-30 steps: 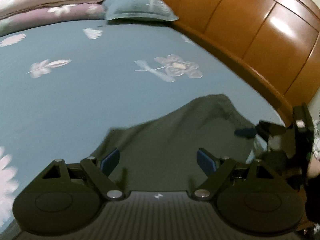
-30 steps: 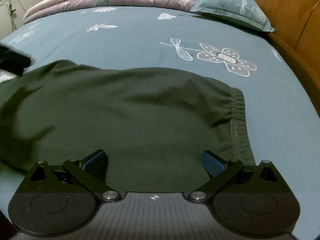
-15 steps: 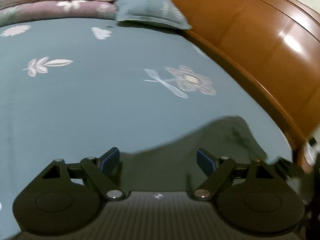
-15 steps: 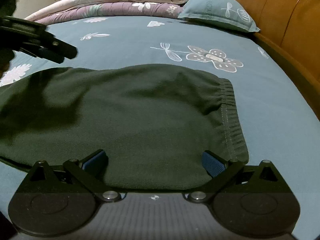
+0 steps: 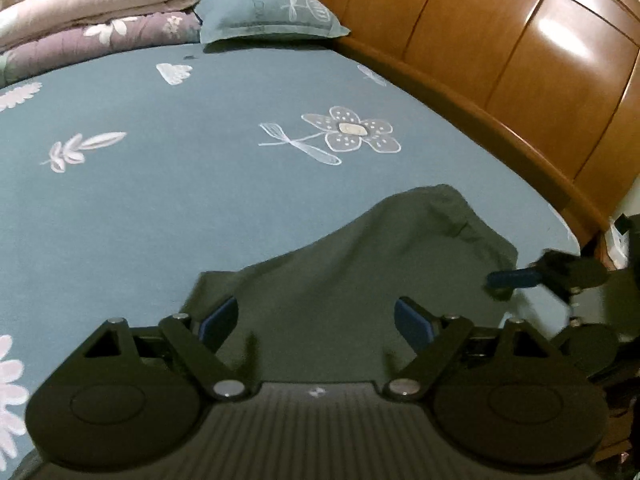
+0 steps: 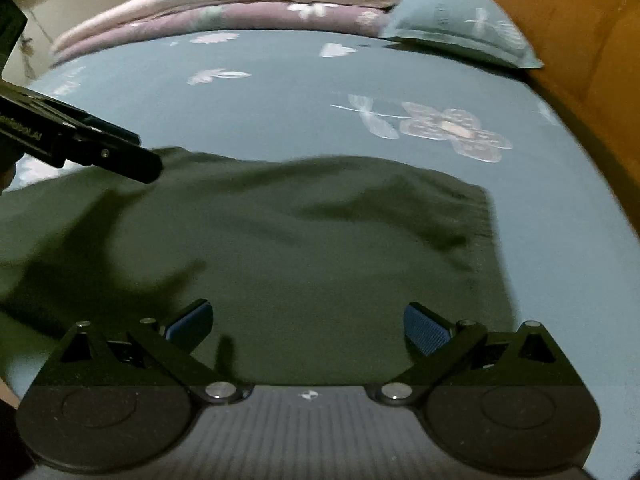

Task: Fold clothes

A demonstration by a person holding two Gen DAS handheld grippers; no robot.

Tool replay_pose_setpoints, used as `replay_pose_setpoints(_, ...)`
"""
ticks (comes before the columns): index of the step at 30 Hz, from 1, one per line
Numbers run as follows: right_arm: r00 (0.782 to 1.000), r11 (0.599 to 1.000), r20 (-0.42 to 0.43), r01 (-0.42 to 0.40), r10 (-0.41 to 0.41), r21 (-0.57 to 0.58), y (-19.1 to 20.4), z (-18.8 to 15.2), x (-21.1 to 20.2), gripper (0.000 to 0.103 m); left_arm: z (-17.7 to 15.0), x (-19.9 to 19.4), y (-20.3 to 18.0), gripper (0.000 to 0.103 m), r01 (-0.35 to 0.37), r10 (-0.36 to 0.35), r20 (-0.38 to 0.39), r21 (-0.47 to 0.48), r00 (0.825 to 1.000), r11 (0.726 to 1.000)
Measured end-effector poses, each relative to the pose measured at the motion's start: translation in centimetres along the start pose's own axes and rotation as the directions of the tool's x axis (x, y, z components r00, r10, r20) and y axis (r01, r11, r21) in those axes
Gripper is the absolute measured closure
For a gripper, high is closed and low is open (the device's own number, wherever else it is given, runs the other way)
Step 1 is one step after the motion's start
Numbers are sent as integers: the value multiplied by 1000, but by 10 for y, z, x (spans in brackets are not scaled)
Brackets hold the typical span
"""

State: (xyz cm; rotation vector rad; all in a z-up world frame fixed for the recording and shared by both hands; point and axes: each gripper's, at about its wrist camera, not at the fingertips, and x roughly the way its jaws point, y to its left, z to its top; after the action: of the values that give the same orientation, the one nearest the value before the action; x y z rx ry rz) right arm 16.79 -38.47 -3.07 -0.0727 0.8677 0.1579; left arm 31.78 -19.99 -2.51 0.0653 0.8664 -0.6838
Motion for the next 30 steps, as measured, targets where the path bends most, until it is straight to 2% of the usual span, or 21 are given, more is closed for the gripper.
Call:
replay_pose_setpoints(3,1000,1000,-25,4,-4,-6,4,1,8,0,-3,-9,-6,17,-67,68,-20,32,998,997)
replay_pose_setpoints(7,998,1000,-59,9,-10,-14,10,1,19,0,-20,-15,-16,17,-161,172,-63,141,983,977)
replay_pose_setpoints(11,996,1000,-92,13,-15,-21,15,2,29,0,-41,-5,-24,17,-197,219,-97,196,971,961)
replay_pose_setpoints(16,996,1000,-91,19,-20,-17,16,2,30,0,-64,10,-34,17,-171,201,-182,170,962,971)
replay_pose_setpoints(20,996,1000,-90,23,-24,-14,16,1,30,0,-70,4,-45,17,-126,165,-190,200,968,972)
replay_pose_setpoints(22,996,1000,-90,25,-26,-13,17,1,31,0,-65,-4,-43,17,-119,151,-166,188,975,975)
replay_pose_setpoints(24,996,1000,-89,27,-28,-11,17,1,31,0,-60,-11,-38,17,-127,151,-139,163,979,978)
replay_pose_setpoints(27,996,999,-89,30,-31,-9,17,1,31,0,-55,-12,-28,17,-164,183,-127,148,975,975)
replay_pose_setpoints(30,995,999,-92,34,-34,-8,17,1,32,0,-60,-5,-19,17,-190,209,-166,121,964,974)
